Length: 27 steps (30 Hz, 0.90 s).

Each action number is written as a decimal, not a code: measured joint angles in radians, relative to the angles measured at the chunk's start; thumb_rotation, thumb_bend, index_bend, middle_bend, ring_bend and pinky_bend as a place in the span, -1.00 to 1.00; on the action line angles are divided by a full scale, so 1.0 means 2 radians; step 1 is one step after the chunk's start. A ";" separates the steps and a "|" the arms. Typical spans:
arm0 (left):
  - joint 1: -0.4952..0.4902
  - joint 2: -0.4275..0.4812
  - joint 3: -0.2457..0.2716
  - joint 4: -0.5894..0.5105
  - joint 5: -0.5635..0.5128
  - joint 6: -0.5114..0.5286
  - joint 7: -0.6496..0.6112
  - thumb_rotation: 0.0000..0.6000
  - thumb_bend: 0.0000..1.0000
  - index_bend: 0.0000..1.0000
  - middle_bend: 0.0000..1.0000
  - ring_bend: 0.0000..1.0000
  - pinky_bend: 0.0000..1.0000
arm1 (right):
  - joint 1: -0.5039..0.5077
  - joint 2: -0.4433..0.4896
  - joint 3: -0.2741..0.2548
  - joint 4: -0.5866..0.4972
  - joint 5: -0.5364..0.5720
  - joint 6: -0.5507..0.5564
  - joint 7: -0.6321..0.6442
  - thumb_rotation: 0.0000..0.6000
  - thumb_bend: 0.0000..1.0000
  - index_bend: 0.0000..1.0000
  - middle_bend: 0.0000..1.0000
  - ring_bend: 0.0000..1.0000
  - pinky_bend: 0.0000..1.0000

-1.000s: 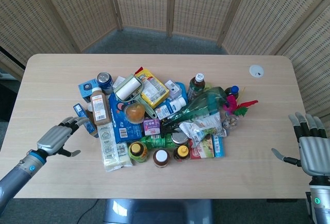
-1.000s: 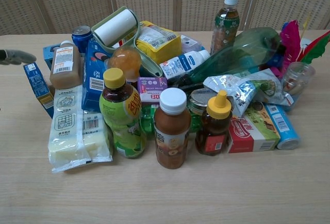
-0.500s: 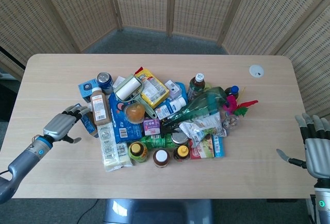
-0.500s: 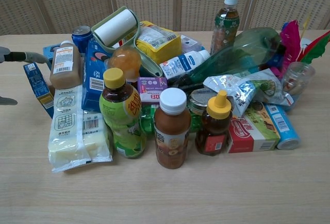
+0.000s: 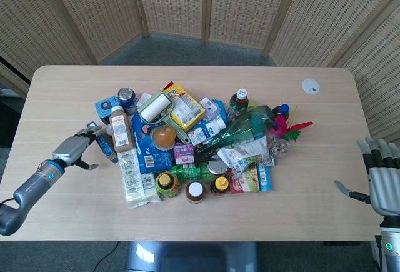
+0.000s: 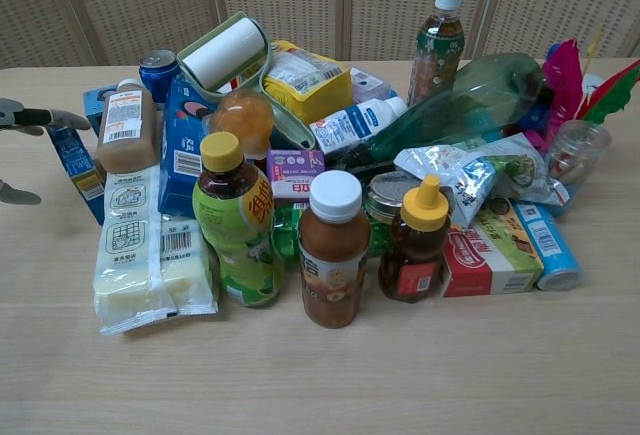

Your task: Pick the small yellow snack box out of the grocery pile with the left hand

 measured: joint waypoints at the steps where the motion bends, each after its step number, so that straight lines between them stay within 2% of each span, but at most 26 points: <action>1: 0.000 0.004 0.002 -0.005 0.002 -0.001 -0.002 1.00 -0.44 -1.00 -1.00 -1.00 -1.00 | 0.000 0.000 0.000 0.000 0.000 0.000 0.000 0.15 -0.64 -0.91 -0.93 -1.00 -1.00; 12: 0.010 0.087 0.038 -0.124 0.023 -0.001 0.006 1.00 -0.44 -1.00 -1.00 -1.00 -1.00 | 0.006 -0.007 0.002 0.010 0.003 -0.010 0.007 0.15 -0.64 -0.91 -0.93 -1.00 -1.00; 18: 0.026 0.140 0.057 -0.191 0.034 0.021 0.007 1.00 -0.44 -1.00 -1.00 -1.00 -1.00 | 0.008 -0.011 0.002 0.014 0.003 -0.012 0.009 0.15 -0.64 -0.91 -0.93 -1.00 -1.00; 22: 0.035 0.151 0.058 -0.197 0.040 0.043 0.011 1.00 -0.44 -1.00 -1.00 -1.00 -1.00 | 0.009 -0.012 0.002 0.014 0.002 -0.014 0.009 0.15 -0.64 -0.91 -0.93 -1.00 -1.00; 27: 0.036 0.131 0.045 -0.170 0.036 0.058 0.031 1.00 -0.44 -1.00 -1.00 -1.00 -1.00 | 0.008 -0.012 0.002 0.011 0.000 -0.009 0.008 0.14 -0.64 -0.91 -0.93 -1.00 -1.00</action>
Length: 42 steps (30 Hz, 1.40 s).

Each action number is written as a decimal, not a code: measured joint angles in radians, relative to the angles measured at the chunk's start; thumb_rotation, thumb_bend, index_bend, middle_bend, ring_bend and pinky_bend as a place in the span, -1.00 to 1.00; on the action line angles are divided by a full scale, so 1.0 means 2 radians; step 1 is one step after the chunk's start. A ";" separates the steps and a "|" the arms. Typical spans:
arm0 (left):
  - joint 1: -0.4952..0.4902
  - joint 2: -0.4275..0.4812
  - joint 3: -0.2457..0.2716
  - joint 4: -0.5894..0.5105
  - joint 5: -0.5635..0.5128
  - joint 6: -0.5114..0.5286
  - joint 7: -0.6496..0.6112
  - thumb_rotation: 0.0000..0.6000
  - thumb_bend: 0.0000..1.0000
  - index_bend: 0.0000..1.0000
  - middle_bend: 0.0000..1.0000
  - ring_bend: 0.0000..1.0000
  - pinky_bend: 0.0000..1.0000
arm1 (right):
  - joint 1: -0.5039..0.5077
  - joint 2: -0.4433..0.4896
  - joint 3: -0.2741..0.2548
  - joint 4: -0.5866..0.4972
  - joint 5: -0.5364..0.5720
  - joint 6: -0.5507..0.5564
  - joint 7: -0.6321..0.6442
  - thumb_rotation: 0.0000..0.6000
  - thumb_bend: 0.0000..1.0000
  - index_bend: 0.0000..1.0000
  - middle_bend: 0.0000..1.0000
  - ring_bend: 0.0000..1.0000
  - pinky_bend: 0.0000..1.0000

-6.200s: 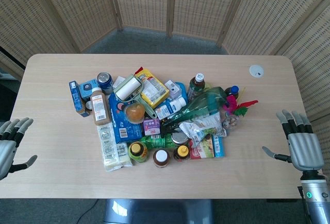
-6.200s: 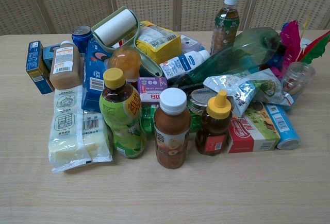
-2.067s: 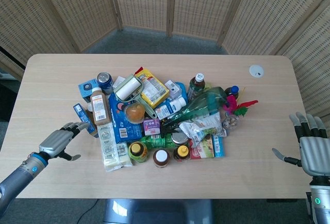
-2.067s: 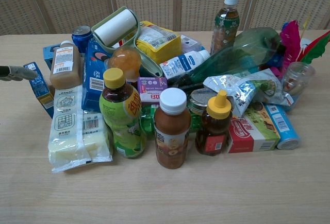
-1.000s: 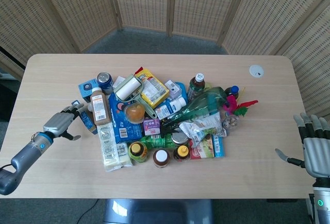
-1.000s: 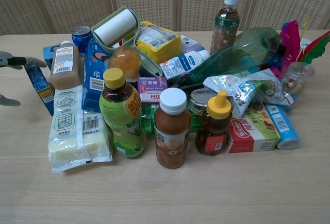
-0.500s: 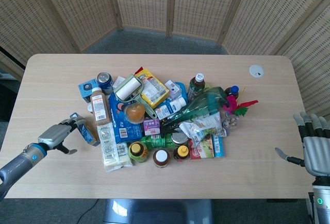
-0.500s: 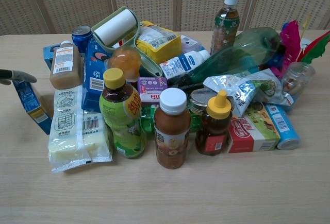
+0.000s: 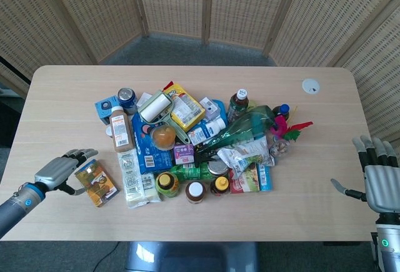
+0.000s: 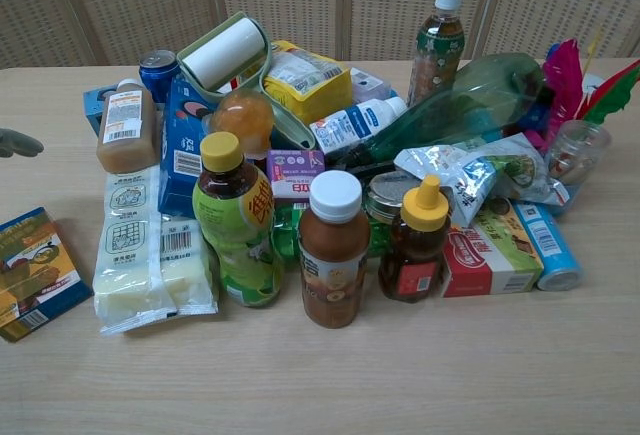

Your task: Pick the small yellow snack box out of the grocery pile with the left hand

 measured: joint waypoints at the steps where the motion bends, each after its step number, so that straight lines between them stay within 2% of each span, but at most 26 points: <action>1: 0.000 -0.005 -0.002 0.006 0.000 0.001 0.005 1.00 -0.44 -1.00 -1.00 -1.00 -1.00 | -0.001 0.001 0.000 -0.001 0.000 0.002 0.000 0.15 -0.64 -0.91 -0.93 -1.00 -1.00; 8: -0.005 -0.033 0.000 0.032 -0.003 -0.012 0.065 1.00 -0.44 -1.00 -1.00 -1.00 -1.00 | -0.011 0.011 -0.002 -0.007 0.000 0.014 -0.001 0.15 -0.64 -0.91 -0.93 -1.00 -1.00; 16: -0.002 -0.040 0.025 0.048 0.027 -0.015 0.064 1.00 -0.44 -1.00 -1.00 -1.00 -1.00 | -0.009 0.010 -0.001 -0.007 -0.006 0.013 0.000 0.15 -0.64 -0.92 -0.93 -1.00 -1.00; 26: 0.005 -0.077 0.047 0.108 0.068 0.005 0.068 1.00 -0.44 -1.00 -1.00 -1.00 -1.00 | -0.007 0.006 0.000 -0.010 -0.010 0.016 -0.005 0.16 -0.64 -0.92 -0.93 -1.00 -1.00; 42: 0.013 -0.146 0.049 0.211 0.101 0.069 0.072 1.00 -0.44 -1.00 -1.00 -1.00 -1.00 | -0.012 0.011 0.001 -0.015 -0.009 0.022 -0.009 0.15 -0.64 -0.92 -0.93 -1.00 -1.00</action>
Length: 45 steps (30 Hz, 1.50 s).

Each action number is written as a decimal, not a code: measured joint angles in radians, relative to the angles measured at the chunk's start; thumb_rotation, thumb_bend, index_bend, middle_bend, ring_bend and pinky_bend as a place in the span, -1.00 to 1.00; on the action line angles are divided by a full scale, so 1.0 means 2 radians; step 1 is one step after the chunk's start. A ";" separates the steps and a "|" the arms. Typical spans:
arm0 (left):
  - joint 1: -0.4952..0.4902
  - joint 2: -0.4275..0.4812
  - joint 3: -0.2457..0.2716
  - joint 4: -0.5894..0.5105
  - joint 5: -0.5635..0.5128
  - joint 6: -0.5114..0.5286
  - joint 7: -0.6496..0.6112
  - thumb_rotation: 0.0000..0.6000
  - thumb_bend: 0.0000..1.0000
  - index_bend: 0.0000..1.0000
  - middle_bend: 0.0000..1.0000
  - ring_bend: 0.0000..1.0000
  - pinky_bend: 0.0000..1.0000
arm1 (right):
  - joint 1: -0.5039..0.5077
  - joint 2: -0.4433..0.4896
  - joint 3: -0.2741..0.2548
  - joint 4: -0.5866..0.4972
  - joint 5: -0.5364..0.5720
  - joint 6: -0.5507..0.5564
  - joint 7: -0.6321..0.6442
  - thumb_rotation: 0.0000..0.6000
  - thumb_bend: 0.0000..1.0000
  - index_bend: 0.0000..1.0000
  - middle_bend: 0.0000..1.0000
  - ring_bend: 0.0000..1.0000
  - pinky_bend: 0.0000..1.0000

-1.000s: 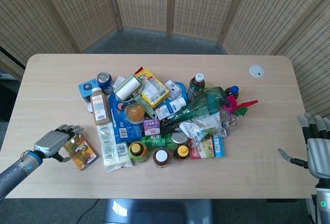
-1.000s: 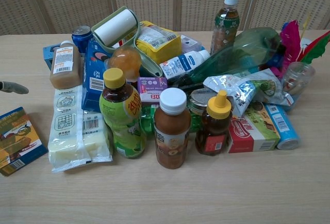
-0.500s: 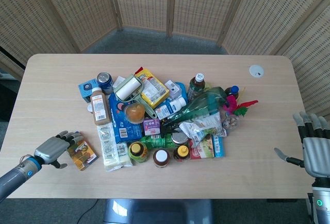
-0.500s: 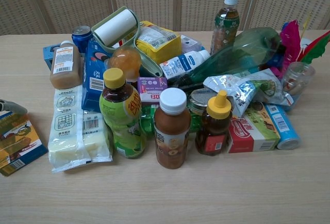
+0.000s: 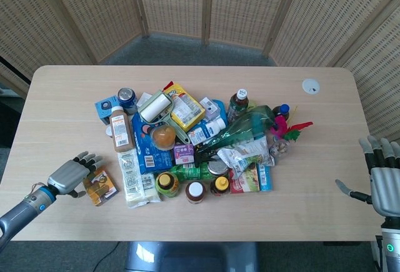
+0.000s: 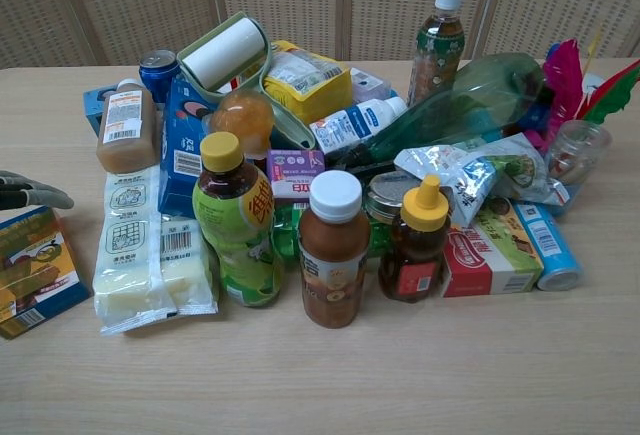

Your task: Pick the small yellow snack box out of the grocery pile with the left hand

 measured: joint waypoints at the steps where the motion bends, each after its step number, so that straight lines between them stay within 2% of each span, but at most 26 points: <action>1: 0.000 -0.004 0.001 0.005 0.002 0.001 -0.001 1.00 -0.44 -1.00 -1.00 -1.00 -1.00 | 0.000 0.000 0.000 0.000 0.000 0.000 0.000 0.16 -0.64 -0.92 -0.93 -1.00 -1.00; 16: -0.014 -0.036 0.011 0.043 0.006 -0.015 -0.018 1.00 -0.44 -1.00 -1.00 -1.00 -1.00 | -0.005 0.000 0.000 0.006 -0.002 0.005 0.009 0.14 -0.64 -0.92 -0.93 -1.00 -1.00; 18: -0.013 -0.037 0.011 0.046 0.006 -0.010 -0.020 1.00 -0.44 -0.90 -0.97 -0.96 -1.00 | -0.005 0.000 0.000 0.006 -0.002 0.006 0.010 0.15 -0.64 -0.92 -0.93 -1.00 -1.00; 19: -0.012 -0.038 0.011 0.046 0.005 -0.007 -0.022 1.00 -0.44 -0.80 -0.89 -0.87 -1.00 | -0.005 0.000 0.000 0.007 -0.003 0.007 0.011 0.16 -0.64 -0.92 -0.93 -1.00 -1.00; 21: -0.010 -0.038 0.011 0.047 0.004 0.000 -0.030 1.00 -0.44 -0.45 -0.55 -0.51 -0.93 | -0.006 0.000 0.001 0.008 -0.003 0.008 0.013 0.16 -0.64 -0.92 -0.93 -1.00 -1.00; 22: -0.008 -0.038 0.011 0.047 0.004 0.004 -0.034 1.00 -0.44 -0.31 -0.41 -0.38 -0.82 | -0.006 0.000 0.001 0.009 -0.004 0.008 0.014 0.15 -0.64 -0.92 -0.93 -1.00 -1.00; 23: -0.006 -0.037 0.010 0.047 0.003 0.011 -0.040 1.00 -0.44 -0.16 -0.26 -0.23 -0.62 | -0.006 0.000 0.001 0.010 -0.004 0.008 0.015 0.15 -0.64 -0.92 -0.93 -1.00 -1.00; 26: 0.001 -0.035 0.009 0.049 -0.001 0.028 -0.056 1.00 -0.44 0.13 0.07 0.15 -0.14 | -0.005 -0.002 0.001 0.012 -0.003 0.006 0.017 0.14 -0.64 -0.92 -0.93 -1.00 -1.00; 28: 0.005 -0.033 0.008 0.049 -0.004 0.032 -0.065 1.00 -0.44 0.20 0.14 0.20 -0.05 | -0.005 -0.004 0.001 0.013 -0.003 0.005 0.018 0.15 -0.64 -0.92 -0.93 -1.00 -1.00; 32: 0.013 -0.022 0.006 0.042 -0.012 0.045 -0.086 1.00 -0.44 0.21 0.15 0.20 -0.04 | -0.003 -0.005 0.002 0.014 -0.004 0.004 0.018 0.15 -0.64 -0.92 -0.93 -1.00 -1.00; 37: 0.023 0.004 0.000 0.018 -0.020 0.073 -0.112 1.00 -0.44 0.14 0.11 0.20 -0.05 | -0.002 -0.007 0.002 0.015 -0.006 0.002 0.020 0.15 -0.64 -0.92 -0.93 -1.00 -1.00; 45: 0.037 0.080 -0.022 -0.056 -0.028 0.147 -0.138 1.00 -0.44 0.09 0.09 0.19 -0.08 | 0.005 -0.015 0.000 0.019 -0.013 -0.007 0.024 0.15 -0.64 -0.92 -0.93 -1.00 -1.00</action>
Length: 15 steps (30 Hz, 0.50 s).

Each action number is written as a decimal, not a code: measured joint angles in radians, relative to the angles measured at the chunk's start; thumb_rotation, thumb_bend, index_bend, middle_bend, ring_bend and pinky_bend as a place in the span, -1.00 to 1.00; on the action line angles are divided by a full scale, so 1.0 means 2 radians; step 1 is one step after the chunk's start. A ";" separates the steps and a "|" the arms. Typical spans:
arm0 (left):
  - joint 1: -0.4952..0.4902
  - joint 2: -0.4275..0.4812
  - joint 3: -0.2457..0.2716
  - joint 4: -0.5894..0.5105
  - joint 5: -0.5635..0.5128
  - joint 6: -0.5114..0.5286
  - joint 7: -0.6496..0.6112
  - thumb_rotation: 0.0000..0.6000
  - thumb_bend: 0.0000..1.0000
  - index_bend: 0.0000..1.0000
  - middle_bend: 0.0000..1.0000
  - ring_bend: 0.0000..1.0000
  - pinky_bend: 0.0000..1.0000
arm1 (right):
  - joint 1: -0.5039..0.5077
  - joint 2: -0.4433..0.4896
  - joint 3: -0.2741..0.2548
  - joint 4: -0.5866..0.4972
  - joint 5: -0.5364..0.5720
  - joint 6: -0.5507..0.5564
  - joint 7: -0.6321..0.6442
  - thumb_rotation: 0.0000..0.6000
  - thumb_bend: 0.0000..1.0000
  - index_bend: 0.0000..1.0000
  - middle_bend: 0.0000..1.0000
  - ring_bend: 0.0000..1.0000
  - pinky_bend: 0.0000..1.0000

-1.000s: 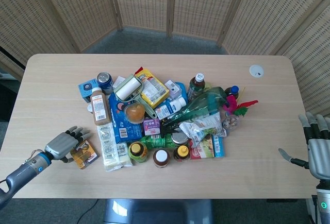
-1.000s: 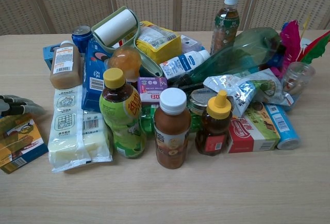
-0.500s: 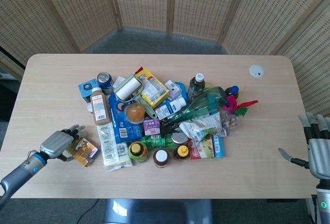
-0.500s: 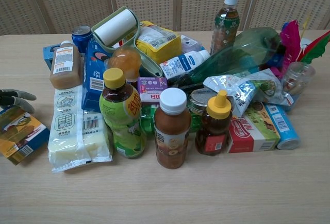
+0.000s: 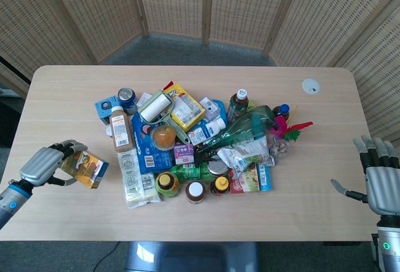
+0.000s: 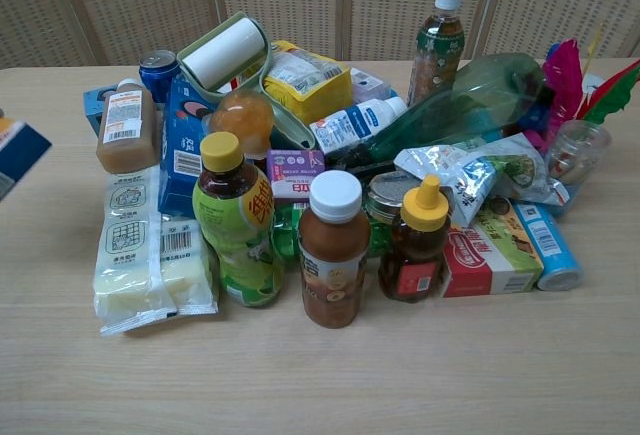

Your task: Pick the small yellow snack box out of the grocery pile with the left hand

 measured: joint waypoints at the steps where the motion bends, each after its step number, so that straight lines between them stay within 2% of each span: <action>1: 0.001 0.010 -0.004 -0.010 -0.001 0.007 -0.003 1.00 -0.44 0.09 0.08 0.18 -0.08 | 0.001 -0.001 0.000 0.000 -0.001 0.000 0.001 0.15 -0.64 -0.92 -0.93 -1.00 -1.00; 8: 0.002 0.078 -0.052 -0.084 -0.024 0.051 -0.043 1.00 -0.44 0.06 0.05 0.17 -0.12 | 0.001 -0.007 -0.004 0.007 -0.011 0.001 0.013 0.15 -0.64 -0.92 -0.93 -1.00 -1.00; 11: 0.000 0.098 -0.075 -0.109 -0.038 0.060 -0.061 1.00 -0.44 0.04 0.03 0.16 -0.14 | -0.002 -0.011 -0.006 0.012 -0.013 0.004 0.020 0.15 -0.64 -0.92 -0.93 -1.00 -1.00; 15: -0.002 0.114 -0.092 -0.130 -0.046 0.065 -0.071 1.00 -0.43 0.04 0.03 0.15 -0.16 | -0.007 -0.013 -0.008 0.018 -0.012 0.008 0.027 0.15 -0.64 -0.92 -0.93 -1.00 -1.00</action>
